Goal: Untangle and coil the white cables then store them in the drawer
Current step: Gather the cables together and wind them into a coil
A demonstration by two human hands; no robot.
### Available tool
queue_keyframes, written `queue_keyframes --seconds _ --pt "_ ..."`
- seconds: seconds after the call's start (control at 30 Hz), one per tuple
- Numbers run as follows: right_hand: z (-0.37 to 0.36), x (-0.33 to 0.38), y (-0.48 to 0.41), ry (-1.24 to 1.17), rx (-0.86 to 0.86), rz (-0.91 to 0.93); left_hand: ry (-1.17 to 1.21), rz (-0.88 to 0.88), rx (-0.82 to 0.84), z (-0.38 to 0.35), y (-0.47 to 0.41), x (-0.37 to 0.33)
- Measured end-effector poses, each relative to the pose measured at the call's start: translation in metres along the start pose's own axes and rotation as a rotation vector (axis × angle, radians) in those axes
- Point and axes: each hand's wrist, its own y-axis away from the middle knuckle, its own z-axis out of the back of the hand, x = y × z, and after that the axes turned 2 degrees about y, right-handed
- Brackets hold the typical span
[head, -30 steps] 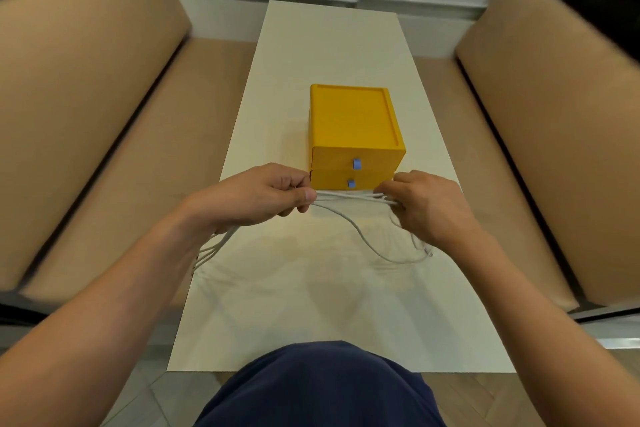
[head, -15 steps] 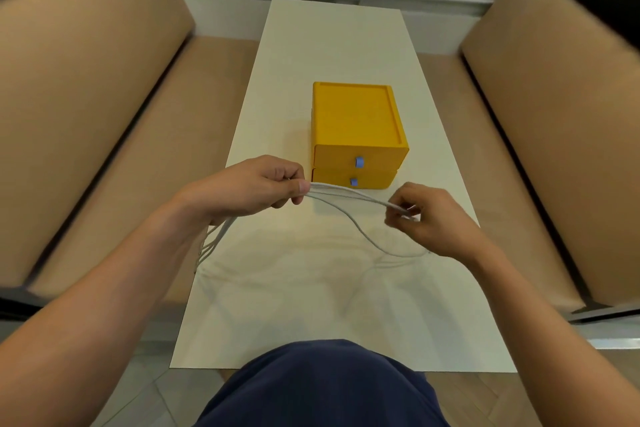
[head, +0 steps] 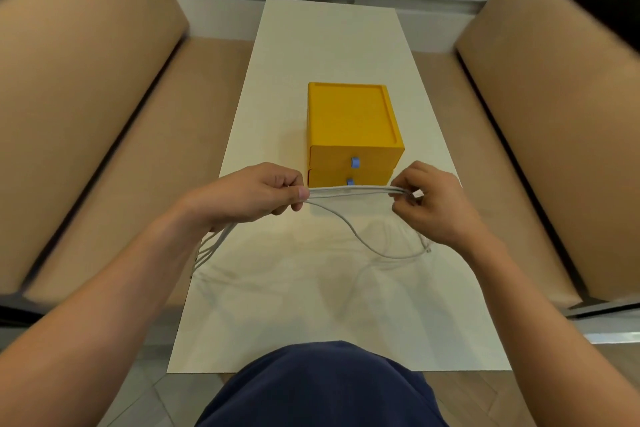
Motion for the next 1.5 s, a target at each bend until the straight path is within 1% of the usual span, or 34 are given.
queue_keyframes --seconds 0.03,0.07,0.13,0.17,0.27,0.3,0.33,0.4,0.43,0.5,0.57,0.67,0.77,0.83,0.87,0.93,0.97,1.1,1.17,1.27,1.3,1.37,1.4,1.47,1.5 --pt "0.001 0.002 -0.002 0.015 -0.027 0.010 -0.004 0.006 0.009 -0.001 0.000 0.000" --pt "0.003 0.004 -0.004 -0.014 -0.019 -0.007 -0.007 0.013 0.016 -0.001 0.000 0.001" --pt "0.008 0.006 -0.007 -0.102 0.052 -0.058 -0.005 0.027 0.020 0.001 0.002 0.004" --pt "0.009 0.006 -0.008 -0.091 0.069 -0.047 -0.003 0.034 0.023 0.001 0.003 0.005" --pt "0.002 0.008 -0.012 0.146 0.002 0.088 0.007 0.040 0.063 0.001 0.005 0.005" --pt "0.001 0.009 -0.013 0.186 0.001 0.105 0.011 0.039 0.077 0.000 0.005 0.004" --pt "0.000 0.010 -0.014 0.180 0.013 0.094 0.016 0.038 0.083 0.000 0.006 0.004" --pt "-0.001 0.014 -0.016 0.078 0.010 0.015 0.026 0.039 0.081 0.000 0.007 0.004" --pt "-0.002 0.015 -0.016 0.031 -0.013 -0.024 0.027 0.039 0.084 0.000 0.008 0.004" --pt "-0.007 0.020 -0.017 0.029 -0.100 -0.061 0.016 0.031 0.106 -0.003 0.008 0.001" --pt "-0.013 0.024 -0.020 0.102 -0.189 -0.071 -0.007 0.030 0.117 -0.005 0.006 -0.001" --pt "-0.011 0.028 -0.025 0.314 -0.306 -0.039 0.011 0.042 0.122 -0.001 0.008 0.000" --pt "-0.008 0.020 -0.027 0.595 -0.323 -0.032 0.049 0.029 0.131 0.001 0.011 -0.002" --pt "-0.004 0.017 -0.028 0.674 -0.294 -0.090 0.056 0.013 0.125 0.001 0.013 -0.003" --pt "-0.002 0.016 -0.029 0.677 -0.270 -0.163 0.060 0.010 0.123 0.002 0.013 -0.003" --pt "0.003 0.011 -0.030 0.647 -0.209 -0.348 0.061 0.017 0.124 0.002 0.014 -0.001" --pt "0.005 0.007 -0.029 0.636 -0.193 -0.400 0.055 0.022 0.123 0.001 0.013 0.000" --pt "0.005 -0.005 -0.029 0.557 -0.200 -0.426 0.052 0.013 0.124 -0.002 0.012 -0.001" --pt "0.004 -0.012 -0.030 0.465 -0.231 -0.441 0.080 0.013 0.122 0.000 0.012 -0.002" --pt "0.000 -0.013 -0.028 0.286 -0.333 -0.464 0.097 0.008 0.136 0.001 0.013 -0.003" --pt "-0.001 -0.013 -0.028 0.266 -0.358 -0.471 0.092 0.006 0.139 0.000 0.014 -0.003" --pt "0.000 -0.015 -0.031 0.213 -0.342 -0.517 0.066 0.007 0.136 -0.001 0.015 -0.003" --pt "0.002 -0.019 -0.032 0.092 -0.309 -0.549 0.060 0.011 0.132 -0.001 0.016 -0.002" --pt "0.008 -0.023 -0.032 -0.245 -0.277 -0.585 0.070 0.022 0.123 0.001 0.017 0.001" --pt "0.010 -0.024 -0.030 -0.287 -0.299 -0.571 0.070 0.028 0.121 0.002 0.018 0.002"
